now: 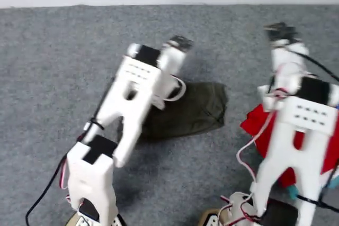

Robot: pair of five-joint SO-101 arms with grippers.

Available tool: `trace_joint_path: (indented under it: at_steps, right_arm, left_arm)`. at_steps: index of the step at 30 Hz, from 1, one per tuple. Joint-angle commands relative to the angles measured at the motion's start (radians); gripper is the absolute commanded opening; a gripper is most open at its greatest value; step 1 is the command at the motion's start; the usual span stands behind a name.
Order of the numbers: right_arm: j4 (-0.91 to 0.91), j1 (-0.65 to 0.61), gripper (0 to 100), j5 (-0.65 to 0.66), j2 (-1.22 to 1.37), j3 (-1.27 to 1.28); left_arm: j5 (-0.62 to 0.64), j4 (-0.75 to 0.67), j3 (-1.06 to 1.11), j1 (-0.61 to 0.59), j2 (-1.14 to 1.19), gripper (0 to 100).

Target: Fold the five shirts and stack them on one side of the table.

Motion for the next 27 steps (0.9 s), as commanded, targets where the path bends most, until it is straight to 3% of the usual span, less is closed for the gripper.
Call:
trace_joint_path:
  at_steps: [1,6,16,27]
  right_arm:
    - [-0.021,0.128,18.0,0.014,-0.041,-0.038]
    - [-0.019,0.153,18.0,0.014,-0.041,-0.04]
    - [-0.025,0.234,18.0,0.014,-0.042,-0.043]
    - [-0.018,0.315,18.0,0.012,-0.124,-0.078]
  left_arm:
    - [-0.008,0.023,-0.076,0.075,-0.058,1]
    - [-0.008,0.023,-0.183,0.132,-0.017,1]
    - [0.055,0.023,-0.503,0.273,0.304,1]
    - [0.103,0.021,-0.888,0.27,0.565,1]
